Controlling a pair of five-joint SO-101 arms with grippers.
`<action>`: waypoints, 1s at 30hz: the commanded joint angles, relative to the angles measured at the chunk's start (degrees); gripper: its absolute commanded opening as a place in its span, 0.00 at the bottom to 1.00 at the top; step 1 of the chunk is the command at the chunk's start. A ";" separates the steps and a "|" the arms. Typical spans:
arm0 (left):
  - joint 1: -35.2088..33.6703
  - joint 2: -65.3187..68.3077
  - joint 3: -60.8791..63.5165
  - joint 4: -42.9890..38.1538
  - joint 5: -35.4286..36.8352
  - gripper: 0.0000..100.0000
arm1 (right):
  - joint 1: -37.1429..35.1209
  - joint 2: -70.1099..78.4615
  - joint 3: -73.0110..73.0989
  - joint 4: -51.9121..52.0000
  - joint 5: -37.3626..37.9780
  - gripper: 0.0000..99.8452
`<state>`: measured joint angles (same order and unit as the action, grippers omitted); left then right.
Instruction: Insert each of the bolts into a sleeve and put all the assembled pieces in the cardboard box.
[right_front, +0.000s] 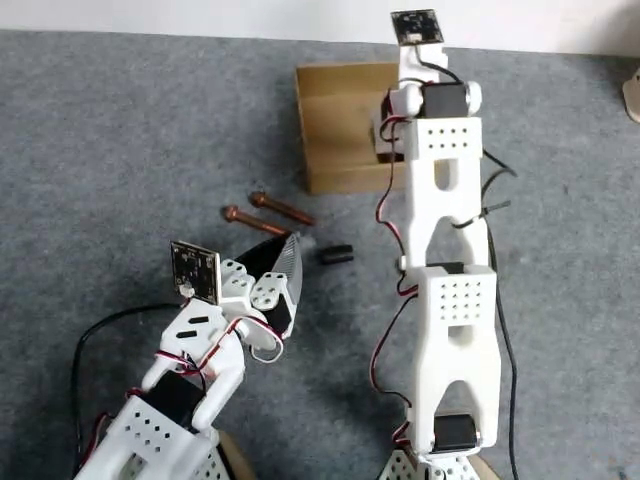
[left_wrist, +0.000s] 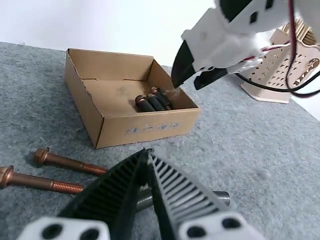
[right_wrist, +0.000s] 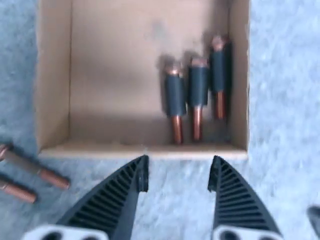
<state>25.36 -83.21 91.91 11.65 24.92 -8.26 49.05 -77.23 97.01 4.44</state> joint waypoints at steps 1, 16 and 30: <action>-0.75 -0.57 -2.68 -0.09 -0.09 0.01 | 0.31 -2.07 -5.23 3.91 -2.46 0.18; -0.75 -0.04 -13.14 16.00 -0.09 0.01 | 2.33 -11.12 2.59 3.91 -4.04 0.18; -0.22 0.13 -19.74 25.14 -0.09 0.01 | 2.15 -37.05 32.13 3.82 -3.52 0.18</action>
<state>25.36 -83.21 75.65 36.53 25.10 -6.33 19.08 -47.87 99.91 1.01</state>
